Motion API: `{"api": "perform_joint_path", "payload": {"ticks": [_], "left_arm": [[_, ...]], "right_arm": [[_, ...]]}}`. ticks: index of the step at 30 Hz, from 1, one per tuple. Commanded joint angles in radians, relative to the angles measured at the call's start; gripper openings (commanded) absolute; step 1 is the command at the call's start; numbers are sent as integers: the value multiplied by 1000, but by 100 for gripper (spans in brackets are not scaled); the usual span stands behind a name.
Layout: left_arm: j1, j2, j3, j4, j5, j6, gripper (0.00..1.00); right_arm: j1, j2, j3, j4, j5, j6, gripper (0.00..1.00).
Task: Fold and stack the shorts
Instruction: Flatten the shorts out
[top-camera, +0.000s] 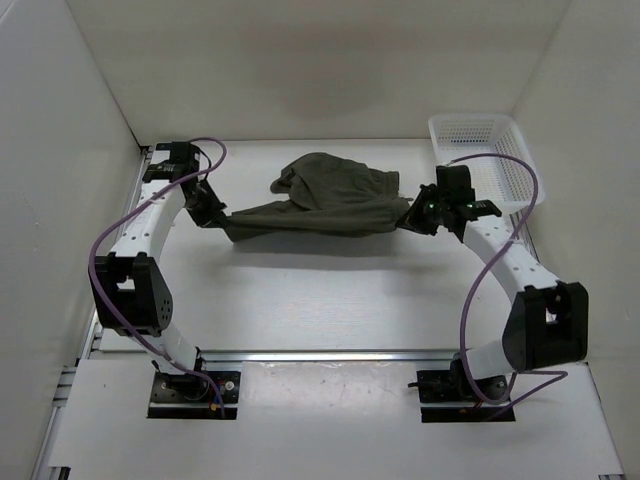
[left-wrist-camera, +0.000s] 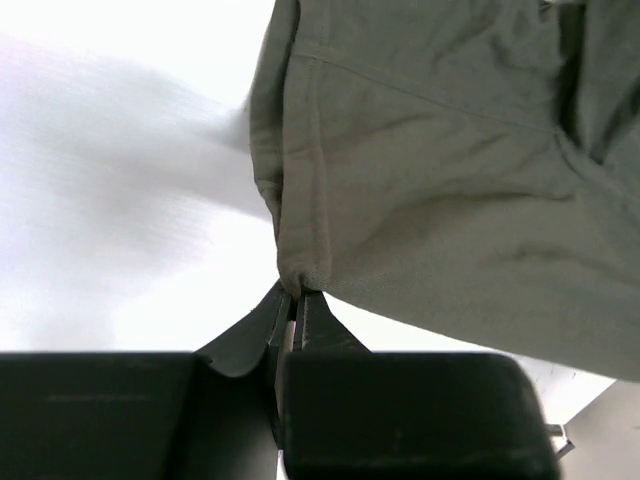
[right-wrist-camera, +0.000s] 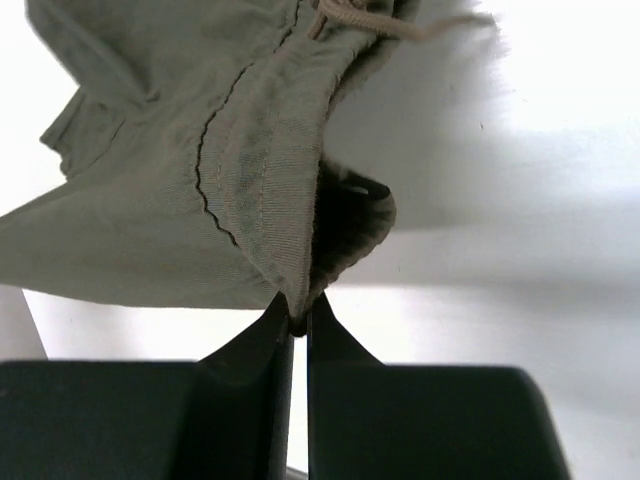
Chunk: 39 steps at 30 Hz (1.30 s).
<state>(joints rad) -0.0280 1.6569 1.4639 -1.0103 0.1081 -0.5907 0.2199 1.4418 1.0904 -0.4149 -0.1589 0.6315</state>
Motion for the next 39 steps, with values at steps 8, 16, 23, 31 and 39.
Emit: {"api": "perform_joint_path", "payload": {"ticks": [8,16,23,31,39], "left_arm": [[16,-88,-94,-34,-12,28,11],[5,-53,-45,-25,-2,28,11],[-4,18,48,-76,-13,46,11],[-36,-166,-171,-76,-35,55,11],[-36,-31,-61,-65,-21,66,11]], "right_arm": [[-16,-218,-46,-255,16,-136,0],[-16,-221,-49,-268,25,-136,0],[-16,-140,29,-268,7,-145,0],[-16,-187,-27,-360,-13,-154,0],[-16,-112,27,-308,8,-153,0]]}}
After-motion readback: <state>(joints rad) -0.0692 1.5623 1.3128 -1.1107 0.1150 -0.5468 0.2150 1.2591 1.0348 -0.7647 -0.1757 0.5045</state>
